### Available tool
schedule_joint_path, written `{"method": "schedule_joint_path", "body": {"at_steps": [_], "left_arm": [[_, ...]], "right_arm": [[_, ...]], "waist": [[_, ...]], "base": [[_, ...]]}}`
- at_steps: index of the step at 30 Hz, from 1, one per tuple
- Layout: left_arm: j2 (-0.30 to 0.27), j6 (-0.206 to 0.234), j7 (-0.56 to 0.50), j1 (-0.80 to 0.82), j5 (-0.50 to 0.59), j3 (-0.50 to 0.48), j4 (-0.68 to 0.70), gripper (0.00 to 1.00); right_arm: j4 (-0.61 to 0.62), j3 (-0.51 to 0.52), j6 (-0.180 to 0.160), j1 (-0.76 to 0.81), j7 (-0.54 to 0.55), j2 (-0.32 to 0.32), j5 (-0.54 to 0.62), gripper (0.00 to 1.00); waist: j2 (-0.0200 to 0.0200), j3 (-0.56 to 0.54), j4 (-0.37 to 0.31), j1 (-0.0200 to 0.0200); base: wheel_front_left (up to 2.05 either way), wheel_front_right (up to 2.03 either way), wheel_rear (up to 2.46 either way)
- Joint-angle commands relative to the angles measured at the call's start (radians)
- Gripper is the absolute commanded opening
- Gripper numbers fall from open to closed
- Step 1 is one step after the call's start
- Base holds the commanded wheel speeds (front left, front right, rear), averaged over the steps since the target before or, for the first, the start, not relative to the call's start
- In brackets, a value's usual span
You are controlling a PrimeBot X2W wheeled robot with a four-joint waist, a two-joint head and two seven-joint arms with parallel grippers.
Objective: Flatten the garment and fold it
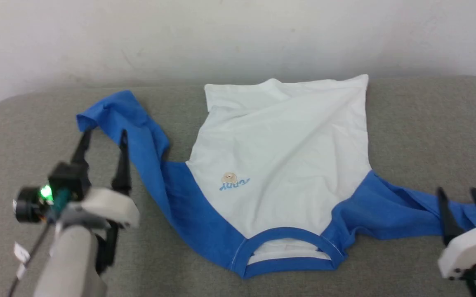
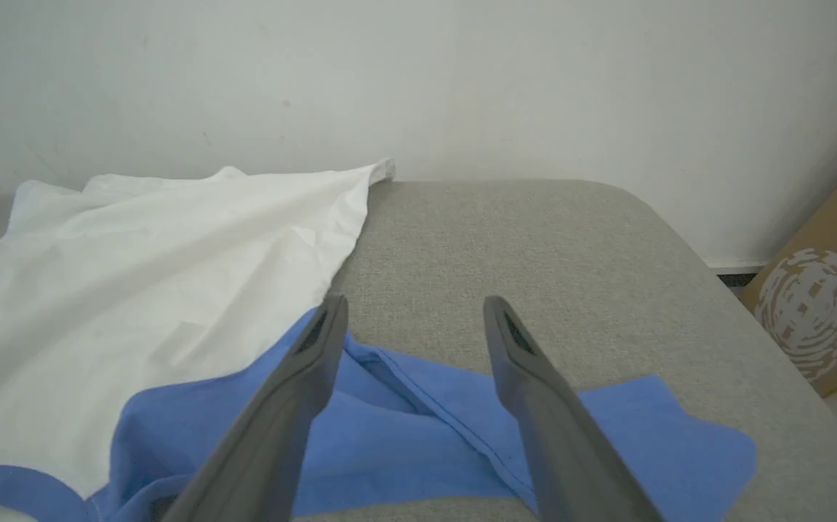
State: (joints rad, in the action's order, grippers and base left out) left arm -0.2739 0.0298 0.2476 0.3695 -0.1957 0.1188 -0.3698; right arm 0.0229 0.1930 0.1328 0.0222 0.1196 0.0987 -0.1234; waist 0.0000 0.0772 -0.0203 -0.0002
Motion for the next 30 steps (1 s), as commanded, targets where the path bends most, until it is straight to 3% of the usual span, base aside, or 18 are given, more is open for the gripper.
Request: {"method": "schedule_joint_path", "body": {"at_steps": [1,7,13,18,25,26,27,28,30], "left_arm": [[0.021,0.014,0.009,-0.07,0.002,0.01,0.06,1.0],[0.082,0.037,0.014,-0.252,0.01,0.03,0.245,1.0],[0.116,0.038,0.014,-0.308,0.024,0.034,0.294,1.0],[0.123,0.028,0.014,-0.296,0.037,0.031,0.294,1.0],[0.12,0.016,0.014,-0.285,0.051,0.026,0.283,1.0],[0.12,0.014,0.014,-0.283,0.053,0.026,0.28,1.0],[0.121,0.012,0.014,-0.281,0.053,0.026,0.277,1.0],[0.123,0.01,0.014,-0.28,0.053,0.026,0.274,1.0],[0.126,0.007,0.014,-0.28,0.056,0.028,0.267,1.0]], "right_arm": [[0.0,0.039,-0.002,0.007,0.055,0.021,0.02,1.0],[-0.032,0.188,-0.002,-0.03,0.323,0.076,0.04,1.0],[-0.077,0.281,-0.002,-0.053,0.501,0.082,0.061,1.0],[-0.127,0.31,-0.002,-0.047,0.514,0.076,0.1,1.0],[-0.197,0.341,-0.002,-0.081,0.445,0.07,0.157,1.0],[-0.206,0.345,-0.002,-0.089,0.434,0.067,0.164,0.76],[-0.214,0.347,-0.002,-0.098,0.421,0.063,0.168,0.15],[-0.221,0.346,-0.002,-0.105,0.408,0.062,0.171,0.0],[-0.231,0.34,-0.002,-0.115,0.385,0.059,0.173,0.0]], "waist": [[0.0,-0.016,0.043,0.0002],[0.0,0.023,0.083,0.0002],[0.0,0.068,0.124,0.0002],[0.0,0.093,0.139,0.0002],[0.0,0.121,0.123,0.0002],[0.0,0.123,0.119,0.0002],[0.0,0.124,0.115,0.0002],[0.0,0.124,0.109,0.0002],[0.0,0.118,0.096,0.0002]], "base": [[0.0,0.0,0.0],[0.0,0.0,0.0],[0.0,0.0,0.0],[0.0,0.0,0.0],[0.0,0.0,0.0],[0.0,0.0,0.0],[0.0,0.0,0.0],[0.0,0.0,0.0],[0.0,0.0,0.0]]}}
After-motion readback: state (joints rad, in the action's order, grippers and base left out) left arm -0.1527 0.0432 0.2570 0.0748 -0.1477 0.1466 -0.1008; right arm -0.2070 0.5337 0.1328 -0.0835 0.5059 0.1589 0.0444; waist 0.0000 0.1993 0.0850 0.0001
